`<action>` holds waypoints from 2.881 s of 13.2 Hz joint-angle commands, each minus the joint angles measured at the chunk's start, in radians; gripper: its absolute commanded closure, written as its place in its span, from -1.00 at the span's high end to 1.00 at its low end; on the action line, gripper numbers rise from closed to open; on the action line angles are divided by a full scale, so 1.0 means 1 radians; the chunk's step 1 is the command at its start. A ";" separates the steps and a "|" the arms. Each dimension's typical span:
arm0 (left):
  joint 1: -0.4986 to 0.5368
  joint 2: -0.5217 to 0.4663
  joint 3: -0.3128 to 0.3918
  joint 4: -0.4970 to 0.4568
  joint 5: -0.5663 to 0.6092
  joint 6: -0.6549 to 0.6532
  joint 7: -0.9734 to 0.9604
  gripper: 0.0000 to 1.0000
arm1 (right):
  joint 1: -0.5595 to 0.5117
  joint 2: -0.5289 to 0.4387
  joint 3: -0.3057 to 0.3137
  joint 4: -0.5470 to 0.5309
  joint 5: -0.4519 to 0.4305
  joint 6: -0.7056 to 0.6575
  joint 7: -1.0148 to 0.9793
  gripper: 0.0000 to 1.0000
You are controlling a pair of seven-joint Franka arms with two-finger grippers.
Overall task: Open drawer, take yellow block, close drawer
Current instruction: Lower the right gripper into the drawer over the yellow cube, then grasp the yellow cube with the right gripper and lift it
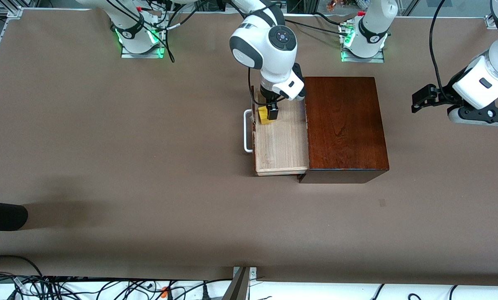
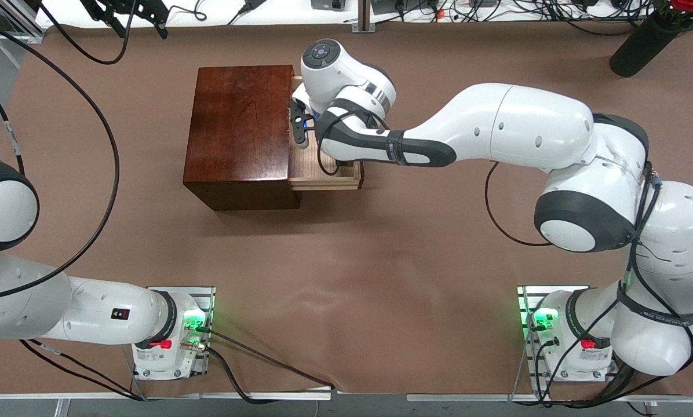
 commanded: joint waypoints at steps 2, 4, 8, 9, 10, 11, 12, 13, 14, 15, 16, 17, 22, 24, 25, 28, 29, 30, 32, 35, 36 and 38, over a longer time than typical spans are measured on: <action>-0.008 -0.018 0.001 -0.009 0.025 -0.010 0.013 1.00 | 0.007 0.022 -0.008 0.029 -0.017 0.008 -0.020 1.00; -0.008 -0.012 0.001 0.005 0.025 -0.010 0.010 1.00 | 0.007 0.022 -0.010 0.027 -0.028 0.010 -0.020 1.00; -0.005 -0.008 0.001 0.016 0.023 -0.012 0.007 1.00 | 0.004 0.022 -0.010 0.006 -0.040 0.036 -0.018 1.00; -0.005 -0.008 0.003 0.016 0.025 -0.010 0.007 1.00 | 0.004 0.022 -0.010 0.005 -0.040 0.037 -0.018 1.00; -0.005 -0.008 0.003 0.016 0.023 -0.012 0.005 1.00 | 0.002 0.022 -0.010 0.004 -0.042 0.037 -0.018 1.00; -0.005 -0.006 0.003 0.016 0.023 -0.010 0.005 1.00 | 0.002 0.022 -0.010 0.002 -0.042 0.037 -0.018 1.00; -0.005 -0.003 0.003 0.017 0.025 -0.010 0.004 1.00 | 0.002 0.022 -0.010 -0.002 -0.043 0.043 -0.020 0.97; -0.005 -0.003 0.003 0.017 0.023 -0.010 0.004 1.00 | 0.002 0.022 -0.010 -0.007 -0.043 0.059 -0.019 0.96; -0.005 -0.002 0.003 0.017 0.023 -0.012 0.004 1.00 | 0.004 0.022 -0.010 -0.017 -0.045 0.072 -0.018 0.94; -0.005 -0.002 0.003 0.017 0.023 -0.010 0.004 1.00 | 0.004 0.022 -0.011 -0.024 -0.045 0.083 -0.020 0.89; -0.003 -0.002 0.003 0.020 0.023 -0.010 0.005 1.00 | 0.004 0.022 -0.011 -0.024 -0.047 0.083 -0.020 0.80; -0.003 -0.002 0.003 0.019 0.023 -0.010 0.004 1.00 | 0.002 0.022 -0.011 -0.024 -0.056 0.083 -0.020 0.73; -0.002 -0.002 0.004 0.028 0.023 -0.008 0.008 1.00 | 0.001 0.019 -0.011 -0.022 -0.051 0.079 -0.005 -0.56; -0.002 0.011 0.004 0.045 0.023 -0.010 0.009 1.00 | -0.002 0.010 -0.013 -0.013 -0.045 0.071 0.001 -0.92; -0.002 0.012 0.004 0.047 0.023 -0.010 0.007 1.00 | -0.004 -0.001 -0.013 -0.004 -0.044 0.063 0.003 -1.00; -0.002 0.012 0.004 0.047 0.023 -0.010 0.007 1.00 | -0.018 -0.016 -0.013 0.153 -0.010 -0.103 0.057 -1.00; -0.003 0.012 0.004 0.048 0.023 -0.010 0.007 1.00 | -0.019 -0.016 -0.022 0.224 0.027 -0.171 0.060 -1.00; -0.002 0.012 0.003 0.048 0.023 -0.010 0.007 1.00 | -0.041 -0.022 -0.022 0.272 0.042 -0.221 0.061 -1.00; -0.003 0.008 0.001 0.050 0.022 -0.012 0.002 1.00 | -0.109 -0.091 -0.019 0.282 0.064 -0.263 0.061 -1.00; -0.015 0.009 -0.015 0.053 0.012 -0.018 0.010 1.00 | -0.257 -0.165 -0.023 0.283 0.125 -0.299 0.063 -1.00; -0.015 0.011 -0.044 0.054 0.008 -0.033 0.012 1.00 | -0.292 -0.206 -0.042 0.283 0.122 -0.300 0.064 -1.00; -0.018 0.031 -0.138 0.053 0.015 -0.035 0.016 1.00 | -0.405 -0.278 -0.054 0.204 0.136 -0.309 0.102 -1.00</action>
